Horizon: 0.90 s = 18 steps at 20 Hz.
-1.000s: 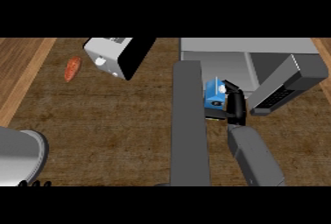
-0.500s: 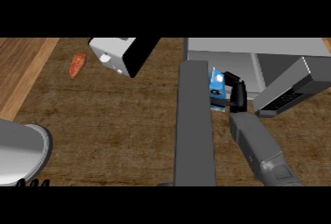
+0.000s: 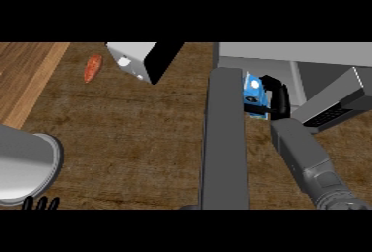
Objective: Pick up the milk, place it into the microwave and close the microwave
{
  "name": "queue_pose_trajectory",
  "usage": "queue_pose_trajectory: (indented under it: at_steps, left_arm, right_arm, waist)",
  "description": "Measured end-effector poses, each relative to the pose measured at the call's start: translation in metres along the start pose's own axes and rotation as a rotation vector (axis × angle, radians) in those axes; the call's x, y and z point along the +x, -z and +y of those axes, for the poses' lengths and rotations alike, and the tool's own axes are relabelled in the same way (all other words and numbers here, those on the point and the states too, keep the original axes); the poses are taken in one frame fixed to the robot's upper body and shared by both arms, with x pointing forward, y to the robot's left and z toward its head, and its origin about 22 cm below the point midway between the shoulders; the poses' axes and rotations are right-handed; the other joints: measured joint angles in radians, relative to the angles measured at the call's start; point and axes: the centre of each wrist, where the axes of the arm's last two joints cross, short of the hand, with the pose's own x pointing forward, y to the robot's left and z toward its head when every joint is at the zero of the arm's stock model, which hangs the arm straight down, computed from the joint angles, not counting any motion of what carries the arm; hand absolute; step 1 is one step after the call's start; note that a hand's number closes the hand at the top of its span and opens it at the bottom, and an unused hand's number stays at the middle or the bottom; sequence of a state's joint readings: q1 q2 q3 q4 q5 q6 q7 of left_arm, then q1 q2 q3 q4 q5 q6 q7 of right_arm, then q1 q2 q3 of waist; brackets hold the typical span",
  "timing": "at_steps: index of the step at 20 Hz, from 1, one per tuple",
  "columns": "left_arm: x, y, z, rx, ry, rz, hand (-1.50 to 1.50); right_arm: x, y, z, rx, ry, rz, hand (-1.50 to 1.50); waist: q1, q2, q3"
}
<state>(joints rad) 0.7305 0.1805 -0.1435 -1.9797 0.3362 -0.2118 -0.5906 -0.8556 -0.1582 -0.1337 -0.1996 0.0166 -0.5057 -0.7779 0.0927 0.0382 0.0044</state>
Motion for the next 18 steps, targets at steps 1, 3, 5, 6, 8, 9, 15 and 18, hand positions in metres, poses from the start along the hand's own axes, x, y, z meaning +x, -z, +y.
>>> queue_pose_trajectory:
  at_steps: [1,3,5,6,8,9,15,18]
  left_arm:
    - [-0.001,-0.001,0.001,-0.002,-0.001,-0.002,-1.50]
    - [-0.003,0.000,0.000,-0.010,-0.004,0.001,-1.50]
    - [-0.004,0.001,0.001,-0.017,-0.004,0.001,-1.50]
    - [-0.004,0.001,0.001,-0.017,-0.005,0.002,-1.50]
    - [-0.005,0.002,0.001,-0.022,-0.004,0.000,-1.50]
    - [-0.005,0.003,0.002,-0.025,-0.007,0.000,-1.50]
    - [-0.007,0.005,0.003,-0.023,-0.009,0.003,-1.50]
    - [-0.009,0.006,0.005,-0.031,-0.006,0.006,-1.50]
  right_arm:
    - [0.001,0.003,-0.002,-0.006,-0.022,-0.011,1.50]
    - [0.004,0.010,-0.008,-0.017,-0.065,-0.039,1.50]
    - [0.005,0.013,-0.010,-0.030,-0.096,-0.057,1.50]
    - [0.005,0.015,-0.013,-0.035,-0.103,-0.063,1.50]
    - [0.008,0.019,-0.013,-0.055,-0.101,-0.072,1.50]
    - [0.012,0.022,-0.011,-0.066,-0.091,-0.076,1.50]
    - [0.023,0.033,-0.011,-0.142,-0.066,-0.119,1.50]
    - [0.025,0.038,-0.016,-0.186,-0.118,-0.131,1.50]
  waist:
    - [0.003,0.001,0.000]
    - [0.012,0.005,0.000]
    - [0.018,0.008,0.001]
    - [0.020,0.009,0.001]
    - [0.026,0.012,0.002]
    - [0.030,0.014,0.002]
    - [0.039,0.019,0.002]
    - [0.045,0.023,0.002]
